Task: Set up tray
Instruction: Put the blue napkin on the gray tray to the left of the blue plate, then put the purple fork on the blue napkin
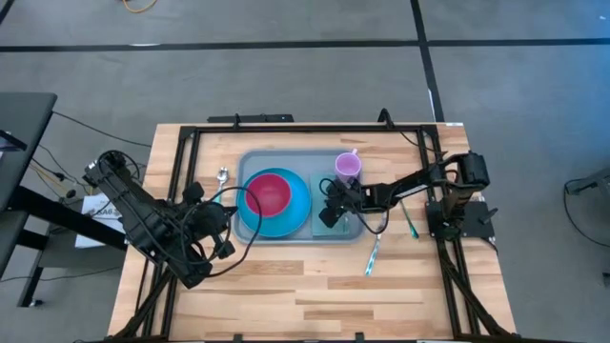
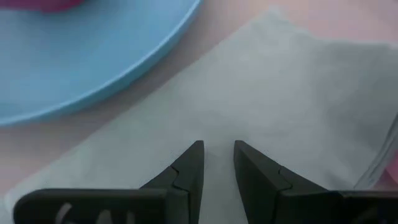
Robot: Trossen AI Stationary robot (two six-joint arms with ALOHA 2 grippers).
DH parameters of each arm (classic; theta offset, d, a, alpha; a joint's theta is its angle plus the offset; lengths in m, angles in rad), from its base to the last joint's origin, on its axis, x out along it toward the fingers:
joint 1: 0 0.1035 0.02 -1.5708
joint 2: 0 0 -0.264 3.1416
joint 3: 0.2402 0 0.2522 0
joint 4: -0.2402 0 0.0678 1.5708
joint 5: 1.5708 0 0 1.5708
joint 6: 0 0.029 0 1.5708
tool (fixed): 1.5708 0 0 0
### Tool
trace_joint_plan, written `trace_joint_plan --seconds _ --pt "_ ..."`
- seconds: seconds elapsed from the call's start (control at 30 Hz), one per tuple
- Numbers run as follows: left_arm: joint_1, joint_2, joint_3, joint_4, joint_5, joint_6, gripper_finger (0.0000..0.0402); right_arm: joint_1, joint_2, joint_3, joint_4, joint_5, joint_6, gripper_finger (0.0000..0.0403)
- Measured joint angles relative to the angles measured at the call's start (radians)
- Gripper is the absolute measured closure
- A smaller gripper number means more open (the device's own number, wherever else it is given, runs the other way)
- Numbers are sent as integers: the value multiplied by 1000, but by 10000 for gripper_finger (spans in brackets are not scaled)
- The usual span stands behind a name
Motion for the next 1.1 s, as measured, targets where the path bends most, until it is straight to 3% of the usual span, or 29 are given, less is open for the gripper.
trace_joint_plan --seconds 0.33,0.6,0.8,0.93,1.1 --pt "0 0 0 0 0 -18 401 -1 -5 1 10 -2 0 321" --pt "0 0 0 0 1 -18 401 -2 -5 9 6 -95 0 321" --pt "0 0 0 0 21 -28 401 -2 -6 48 -4 -102 -14 321" --pt "0 0 0 0 39 -33 401 -2 -6 107 -96 -114 -32 321" --pt "0 0 0 0 38 -74 401 7 -6 210 -331 -127 -26 321"
